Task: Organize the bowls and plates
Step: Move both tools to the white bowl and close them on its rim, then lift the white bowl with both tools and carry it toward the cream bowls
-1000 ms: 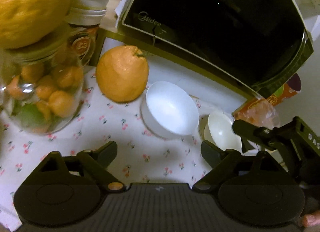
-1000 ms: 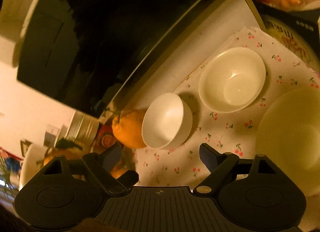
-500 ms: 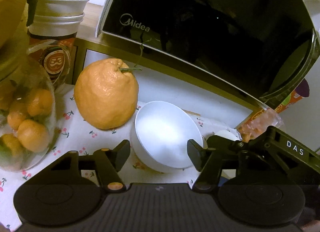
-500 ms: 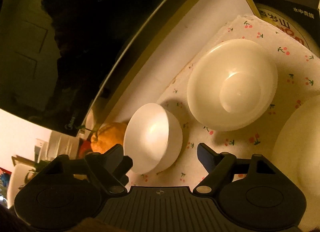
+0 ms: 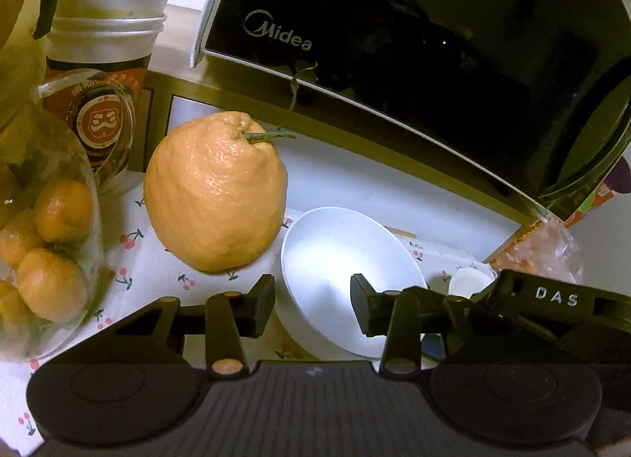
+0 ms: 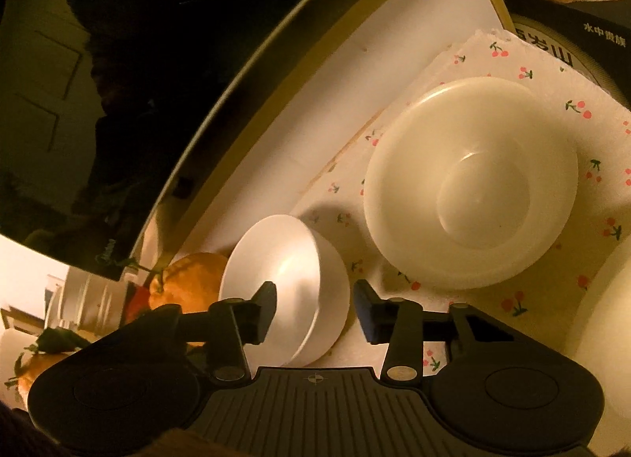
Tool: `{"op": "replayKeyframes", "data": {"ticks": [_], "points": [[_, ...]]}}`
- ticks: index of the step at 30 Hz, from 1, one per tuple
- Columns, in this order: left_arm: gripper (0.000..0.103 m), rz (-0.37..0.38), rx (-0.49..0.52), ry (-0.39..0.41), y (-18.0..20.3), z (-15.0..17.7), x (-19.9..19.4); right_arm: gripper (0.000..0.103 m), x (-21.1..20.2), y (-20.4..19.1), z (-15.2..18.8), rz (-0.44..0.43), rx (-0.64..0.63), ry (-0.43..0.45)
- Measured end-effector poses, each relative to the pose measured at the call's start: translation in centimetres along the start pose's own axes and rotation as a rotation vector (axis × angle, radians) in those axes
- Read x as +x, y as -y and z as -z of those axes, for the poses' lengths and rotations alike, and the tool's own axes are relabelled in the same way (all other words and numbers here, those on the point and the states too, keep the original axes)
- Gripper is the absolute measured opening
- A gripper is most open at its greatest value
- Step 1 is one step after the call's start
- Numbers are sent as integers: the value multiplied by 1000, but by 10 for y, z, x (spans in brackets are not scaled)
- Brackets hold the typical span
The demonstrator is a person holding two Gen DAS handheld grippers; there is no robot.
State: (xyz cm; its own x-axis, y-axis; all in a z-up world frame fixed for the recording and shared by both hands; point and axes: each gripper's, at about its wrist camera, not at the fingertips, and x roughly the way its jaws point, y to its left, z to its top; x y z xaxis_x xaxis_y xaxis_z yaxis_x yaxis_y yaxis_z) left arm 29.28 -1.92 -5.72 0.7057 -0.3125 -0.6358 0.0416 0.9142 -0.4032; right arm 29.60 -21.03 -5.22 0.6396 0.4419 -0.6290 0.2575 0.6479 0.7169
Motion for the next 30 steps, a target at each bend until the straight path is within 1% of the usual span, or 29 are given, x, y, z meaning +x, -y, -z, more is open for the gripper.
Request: {"op": "replayKeyframes", "data": {"ticks": [4,6,7,11,19,30], "points": [[27,-6,1,3,-4,-1,3,30,5,3,-1,6,6,5],[24,-8,5,4,-6,-1,4,25,6,3,-1,5,5,6],[23,-10,7,4,-7,-1,4,24,7,3,-1,4,4,7],[21,-8,12,3,-9,-2,5,19,6,0,0,13,-17,15],[20,-4,26,0,-7,-1,-3,19,-5,-3,0,15,-23,25],[20,14,25,6,4,-6,-37,19,-41,-19,4,10,-35,44]]}}
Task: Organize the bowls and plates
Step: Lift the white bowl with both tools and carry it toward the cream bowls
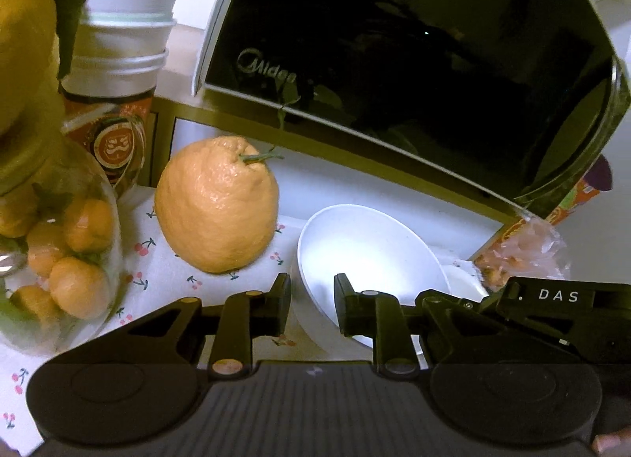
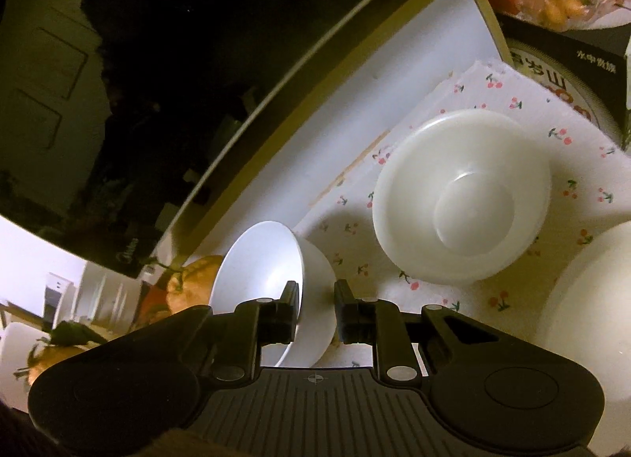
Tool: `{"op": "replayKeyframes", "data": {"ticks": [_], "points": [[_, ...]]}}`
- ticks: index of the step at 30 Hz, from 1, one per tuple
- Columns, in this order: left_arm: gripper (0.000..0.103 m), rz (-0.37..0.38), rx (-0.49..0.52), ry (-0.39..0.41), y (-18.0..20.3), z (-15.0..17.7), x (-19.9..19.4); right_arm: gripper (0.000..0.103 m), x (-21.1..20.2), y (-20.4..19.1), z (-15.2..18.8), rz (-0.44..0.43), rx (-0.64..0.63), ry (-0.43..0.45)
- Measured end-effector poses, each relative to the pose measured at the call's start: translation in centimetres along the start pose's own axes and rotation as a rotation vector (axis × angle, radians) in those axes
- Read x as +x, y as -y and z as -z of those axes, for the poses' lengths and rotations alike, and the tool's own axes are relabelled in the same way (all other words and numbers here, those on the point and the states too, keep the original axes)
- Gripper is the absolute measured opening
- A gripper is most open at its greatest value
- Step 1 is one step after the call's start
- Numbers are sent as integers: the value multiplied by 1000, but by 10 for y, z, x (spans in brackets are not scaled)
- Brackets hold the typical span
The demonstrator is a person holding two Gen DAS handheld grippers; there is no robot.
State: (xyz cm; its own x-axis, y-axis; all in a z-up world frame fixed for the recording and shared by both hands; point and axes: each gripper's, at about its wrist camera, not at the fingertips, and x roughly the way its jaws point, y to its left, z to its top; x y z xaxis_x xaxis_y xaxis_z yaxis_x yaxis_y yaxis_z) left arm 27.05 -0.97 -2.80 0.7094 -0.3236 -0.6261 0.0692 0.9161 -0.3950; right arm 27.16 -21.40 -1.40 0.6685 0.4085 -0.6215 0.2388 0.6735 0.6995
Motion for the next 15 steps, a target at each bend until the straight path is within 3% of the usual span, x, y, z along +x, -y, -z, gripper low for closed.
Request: {"op": "replayKeyframes", "data": {"ticks": [15], "points": [[20,52,-6,3,28,15,-71,19,-90,-16,17,-5,-32,44]]}}
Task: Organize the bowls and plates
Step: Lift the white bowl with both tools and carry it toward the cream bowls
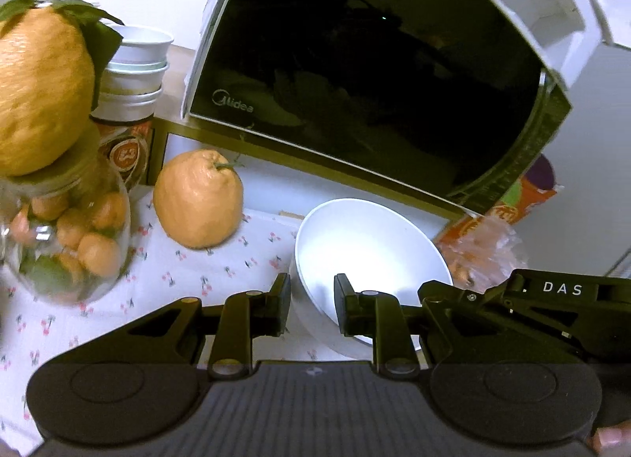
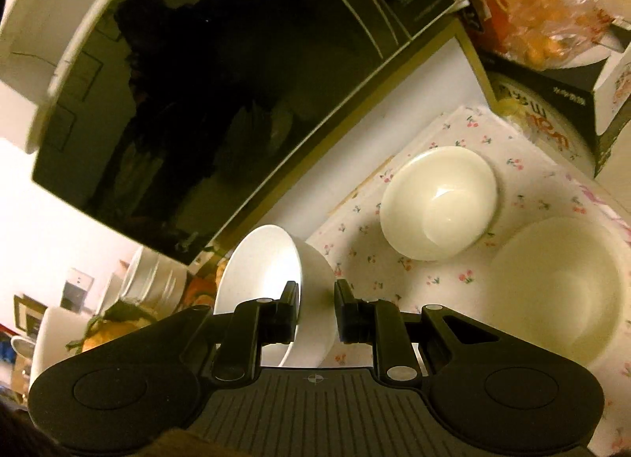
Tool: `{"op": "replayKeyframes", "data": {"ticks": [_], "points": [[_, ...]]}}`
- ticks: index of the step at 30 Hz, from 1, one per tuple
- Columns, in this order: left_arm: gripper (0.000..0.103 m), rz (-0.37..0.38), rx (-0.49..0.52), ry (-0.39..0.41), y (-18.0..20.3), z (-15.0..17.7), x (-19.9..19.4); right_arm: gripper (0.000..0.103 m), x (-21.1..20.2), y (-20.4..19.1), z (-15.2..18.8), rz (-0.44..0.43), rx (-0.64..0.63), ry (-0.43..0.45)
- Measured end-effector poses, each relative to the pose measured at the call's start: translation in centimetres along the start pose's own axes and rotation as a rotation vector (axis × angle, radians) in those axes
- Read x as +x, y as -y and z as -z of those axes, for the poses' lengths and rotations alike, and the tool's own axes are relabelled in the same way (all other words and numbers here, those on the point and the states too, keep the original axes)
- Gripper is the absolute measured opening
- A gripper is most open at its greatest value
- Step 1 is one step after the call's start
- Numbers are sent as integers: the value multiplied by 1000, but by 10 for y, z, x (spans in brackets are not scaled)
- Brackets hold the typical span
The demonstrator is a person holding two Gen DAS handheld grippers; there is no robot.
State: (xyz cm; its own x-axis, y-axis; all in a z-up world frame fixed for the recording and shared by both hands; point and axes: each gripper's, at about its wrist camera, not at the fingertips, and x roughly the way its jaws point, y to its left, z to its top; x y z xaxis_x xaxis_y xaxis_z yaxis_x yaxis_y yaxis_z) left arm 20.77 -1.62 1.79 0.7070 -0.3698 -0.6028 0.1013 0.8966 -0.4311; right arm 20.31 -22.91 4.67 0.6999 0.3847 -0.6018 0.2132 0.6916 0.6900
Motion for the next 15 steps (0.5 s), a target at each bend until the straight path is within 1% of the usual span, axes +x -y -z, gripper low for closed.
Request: {"op": "replayKeyframes", "data": {"ticks": [7,13,15], "points": [[20,27,-1,-26,11,27,-26,19,-40,12,16,18,-4,-4],[20,54,2,-41,17,52,-42,19,-69,27,33,34,-13,-2],[20,64,0,-57,18,62,-45,19,-78,34,38,45,-8,-7]]}}
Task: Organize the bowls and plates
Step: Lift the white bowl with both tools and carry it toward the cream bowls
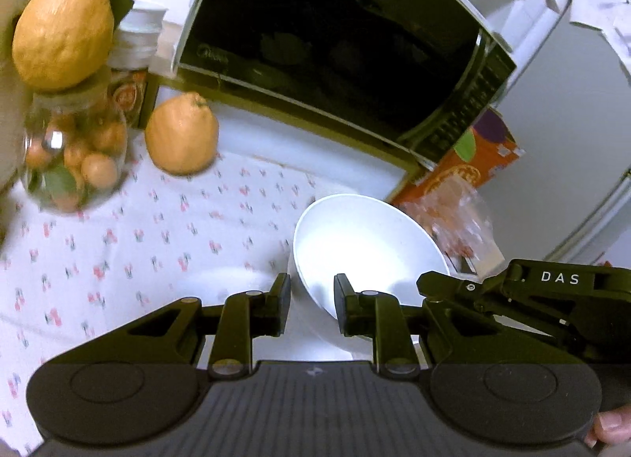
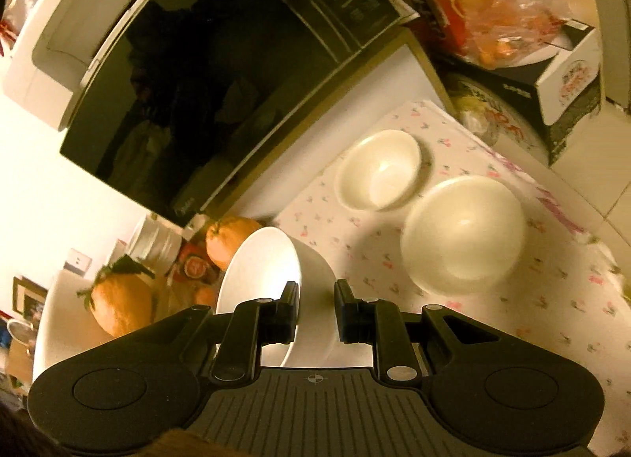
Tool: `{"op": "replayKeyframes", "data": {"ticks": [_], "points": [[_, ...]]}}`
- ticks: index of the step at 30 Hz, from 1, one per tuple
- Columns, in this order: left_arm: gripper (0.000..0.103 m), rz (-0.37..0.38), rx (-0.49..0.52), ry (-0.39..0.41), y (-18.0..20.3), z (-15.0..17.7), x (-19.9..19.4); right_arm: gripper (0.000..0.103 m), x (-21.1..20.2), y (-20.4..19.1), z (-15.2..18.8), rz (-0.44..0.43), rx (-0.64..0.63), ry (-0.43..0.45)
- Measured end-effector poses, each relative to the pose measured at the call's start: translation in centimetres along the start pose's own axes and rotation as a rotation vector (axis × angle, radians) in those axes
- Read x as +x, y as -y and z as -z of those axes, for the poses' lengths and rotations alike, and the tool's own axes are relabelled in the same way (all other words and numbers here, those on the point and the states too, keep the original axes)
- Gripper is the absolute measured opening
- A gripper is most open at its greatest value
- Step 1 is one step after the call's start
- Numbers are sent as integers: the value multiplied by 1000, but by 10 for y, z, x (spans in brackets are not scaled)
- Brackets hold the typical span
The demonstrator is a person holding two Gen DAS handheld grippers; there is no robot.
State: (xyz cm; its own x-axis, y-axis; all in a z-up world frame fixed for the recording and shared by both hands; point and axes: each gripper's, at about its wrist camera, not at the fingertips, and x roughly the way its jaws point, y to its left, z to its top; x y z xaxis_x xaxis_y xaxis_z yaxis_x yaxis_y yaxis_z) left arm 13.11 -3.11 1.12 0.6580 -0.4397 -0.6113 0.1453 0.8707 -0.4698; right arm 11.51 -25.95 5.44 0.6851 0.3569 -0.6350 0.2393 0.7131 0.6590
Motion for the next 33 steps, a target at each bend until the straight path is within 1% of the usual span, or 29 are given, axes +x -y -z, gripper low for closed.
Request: {"op": "replayKeyframes", "data": {"ticks": [7,11,14,19,24,27,29,33], "points": [[22,46,27,-69,8,31,-7,19,-23,36,14,22,40,-5],[22,69,47,-98,15,43,-5,19,-34,51,19,36,31,4],[22,95,39,-133,19,51,0,19,-41,61,19,50,19,10],[23,135,27,-163,27,62,5,20,-48,79,12,70,25,4],[23,126,65,-182,40,74,14,20,-41,104,6,100,78,-31],[23,115,74,-199,46,80,22,20,-36,113,5,140,80,-48],[23,104,100,-205,52,85,25,20,-33,118,4,166,81,-54],[23,77,147,-225,60,93,31,20,-30,127,3,188,85,-68]]}}
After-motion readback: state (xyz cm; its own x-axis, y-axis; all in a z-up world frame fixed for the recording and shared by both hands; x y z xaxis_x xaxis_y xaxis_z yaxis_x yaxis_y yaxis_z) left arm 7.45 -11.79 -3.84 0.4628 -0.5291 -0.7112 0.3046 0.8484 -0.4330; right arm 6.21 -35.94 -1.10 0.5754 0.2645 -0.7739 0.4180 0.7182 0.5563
